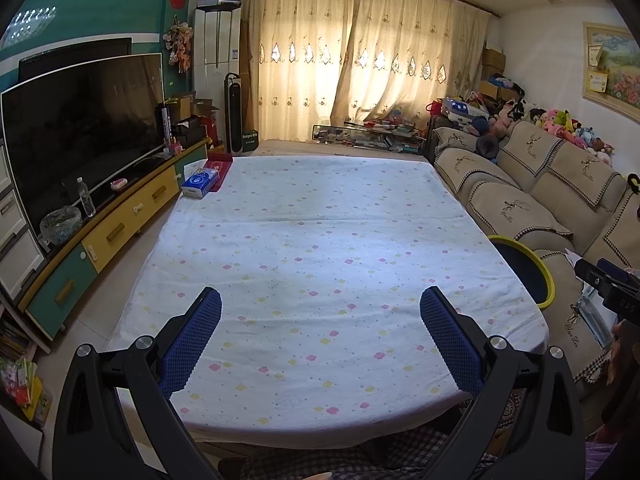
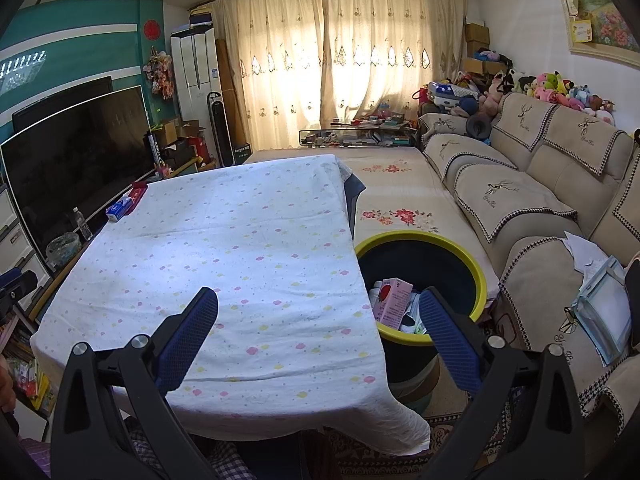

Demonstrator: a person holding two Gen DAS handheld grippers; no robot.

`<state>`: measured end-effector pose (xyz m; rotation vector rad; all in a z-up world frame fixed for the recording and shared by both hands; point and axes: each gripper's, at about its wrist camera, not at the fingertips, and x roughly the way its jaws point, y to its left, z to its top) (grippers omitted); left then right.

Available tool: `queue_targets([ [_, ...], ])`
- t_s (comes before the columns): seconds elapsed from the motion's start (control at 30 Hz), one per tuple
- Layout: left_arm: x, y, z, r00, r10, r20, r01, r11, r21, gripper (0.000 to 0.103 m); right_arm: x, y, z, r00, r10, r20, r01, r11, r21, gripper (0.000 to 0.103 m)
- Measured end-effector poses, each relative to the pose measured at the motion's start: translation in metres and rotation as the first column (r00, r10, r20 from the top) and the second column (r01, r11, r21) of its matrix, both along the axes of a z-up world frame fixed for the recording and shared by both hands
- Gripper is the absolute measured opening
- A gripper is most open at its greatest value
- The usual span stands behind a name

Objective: Collect trash

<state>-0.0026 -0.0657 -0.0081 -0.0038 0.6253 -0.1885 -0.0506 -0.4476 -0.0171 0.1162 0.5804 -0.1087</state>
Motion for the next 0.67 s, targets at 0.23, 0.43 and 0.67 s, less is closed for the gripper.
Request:
queue_targets([
  [0.23,0.006,-0.001,-0.004,0.999,-0.028,-0.022,0.028,0.999,-0.019,0.098,0.001,0.001,-0.005,1.0,0.002,-0.005,-0.002,1.0,0.003,0.096],
  [0.43,0.03,-0.002,-0.013,0.997,-0.04,-0.066,0.039,0.999,-0.02,0.098,0.021,0.005,-0.01,0.999,0.041,-0.024,-0.041,0.999,0.003,0.096],
  [0.67,0.108,0.007,-0.038,0.991,0.04,-0.13,-0.038,0.999,0.017,0.098,0.102,0.017,-0.026,0.985,0.132,-0.112,-0.128,0.991,0.042,0.096],
])
